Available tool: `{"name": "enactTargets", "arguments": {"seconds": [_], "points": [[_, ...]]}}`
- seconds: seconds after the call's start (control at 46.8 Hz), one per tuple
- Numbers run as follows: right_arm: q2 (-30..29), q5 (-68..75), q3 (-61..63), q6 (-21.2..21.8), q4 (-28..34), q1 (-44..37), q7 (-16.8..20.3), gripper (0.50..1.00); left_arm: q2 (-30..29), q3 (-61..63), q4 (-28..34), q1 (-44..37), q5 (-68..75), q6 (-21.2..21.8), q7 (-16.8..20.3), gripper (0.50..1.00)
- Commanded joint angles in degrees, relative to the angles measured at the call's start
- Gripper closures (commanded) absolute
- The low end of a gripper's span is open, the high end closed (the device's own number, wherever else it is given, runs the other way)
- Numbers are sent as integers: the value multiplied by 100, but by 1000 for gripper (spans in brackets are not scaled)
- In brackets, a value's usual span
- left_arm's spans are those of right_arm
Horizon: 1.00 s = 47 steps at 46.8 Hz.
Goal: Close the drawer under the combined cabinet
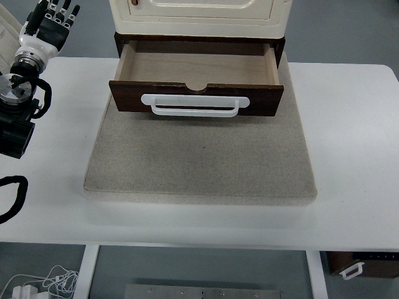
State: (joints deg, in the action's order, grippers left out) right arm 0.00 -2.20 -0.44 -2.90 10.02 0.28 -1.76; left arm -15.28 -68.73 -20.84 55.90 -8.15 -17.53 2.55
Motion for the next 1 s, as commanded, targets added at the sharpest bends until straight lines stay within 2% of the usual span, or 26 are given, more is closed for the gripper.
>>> {"name": "enactTargets", "arguments": {"seconds": [0.0,0.171,0.406,0.769,0.982], "points": [[0,0,0,0,0,-1,0,548,-1,0,-69,-53,33,-145,-53,500],[0,0,0,0,0,-1,0,548,-19,0,-52,-53,77,-549,-62,500],[0,0,0,0,0,-1,0,548,-379,70,-122,88,94,-611,-62,500],[0,0,0,0,0,-1,0,548,-1459,79,-1483,299,103,-532,-70,500],[0,0,0,0,0,-1,0,548,-2013,167,-2310,773,278,-558,-79,500]]}}
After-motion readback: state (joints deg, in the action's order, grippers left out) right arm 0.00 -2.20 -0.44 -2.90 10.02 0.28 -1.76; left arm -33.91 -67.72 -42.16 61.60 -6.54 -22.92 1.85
